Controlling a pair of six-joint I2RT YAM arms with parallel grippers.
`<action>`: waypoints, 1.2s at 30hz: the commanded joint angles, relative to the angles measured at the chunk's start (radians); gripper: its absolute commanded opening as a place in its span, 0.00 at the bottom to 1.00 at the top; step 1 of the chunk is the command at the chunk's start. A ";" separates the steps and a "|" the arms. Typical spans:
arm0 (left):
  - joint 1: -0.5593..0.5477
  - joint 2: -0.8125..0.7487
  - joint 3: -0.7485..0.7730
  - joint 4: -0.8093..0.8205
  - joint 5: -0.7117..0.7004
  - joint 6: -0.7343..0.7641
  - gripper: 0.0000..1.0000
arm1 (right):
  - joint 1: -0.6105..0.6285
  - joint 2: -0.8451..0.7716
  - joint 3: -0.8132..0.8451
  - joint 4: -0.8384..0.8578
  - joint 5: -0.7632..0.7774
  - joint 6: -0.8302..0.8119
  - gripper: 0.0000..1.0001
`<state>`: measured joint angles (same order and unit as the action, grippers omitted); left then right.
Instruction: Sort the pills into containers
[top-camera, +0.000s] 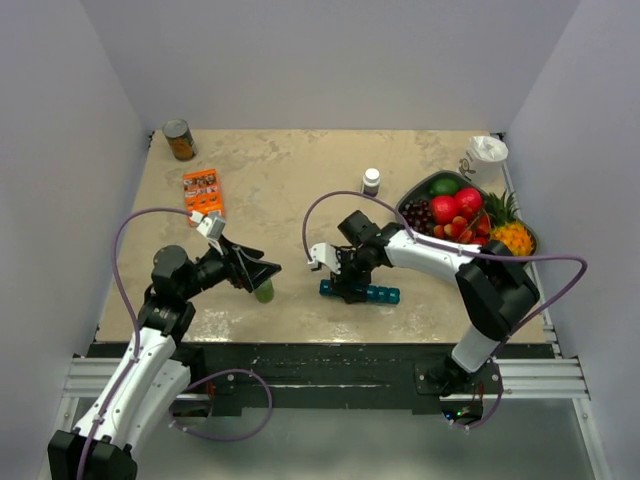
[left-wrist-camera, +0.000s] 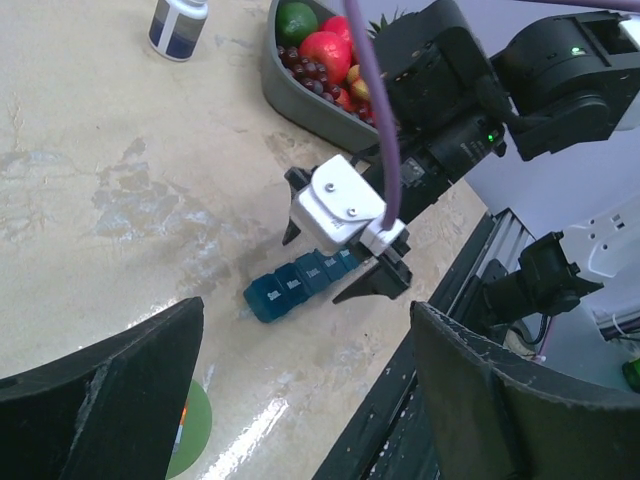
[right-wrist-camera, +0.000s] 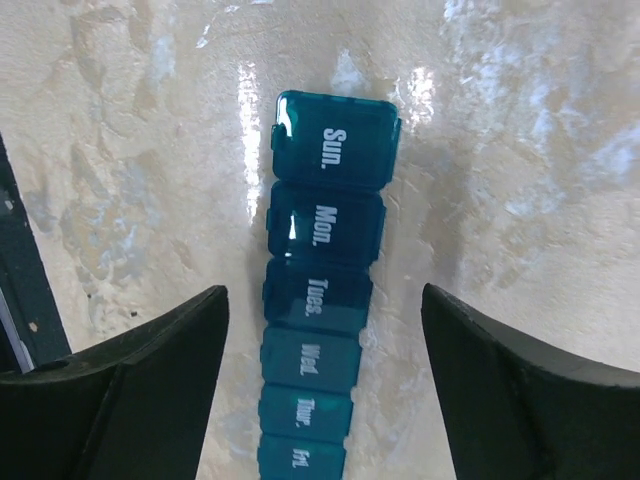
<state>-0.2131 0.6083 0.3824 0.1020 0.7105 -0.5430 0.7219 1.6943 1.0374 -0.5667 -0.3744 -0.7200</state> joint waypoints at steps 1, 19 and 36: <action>-0.014 -0.010 0.001 0.012 -0.022 -0.020 0.88 | 0.002 -0.105 -0.007 -0.015 0.009 -0.039 0.84; -0.094 -0.027 0.016 -0.031 -0.091 -0.002 0.84 | -0.075 -0.193 -0.112 -0.002 0.022 -0.121 0.85; -0.100 -0.073 0.015 -0.041 -0.111 -0.006 0.78 | -0.027 -0.108 -0.122 0.057 0.012 -0.093 0.77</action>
<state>-0.3088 0.5591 0.3817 0.0422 0.6128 -0.5411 0.6792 1.5810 0.9234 -0.5358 -0.3565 -0.8188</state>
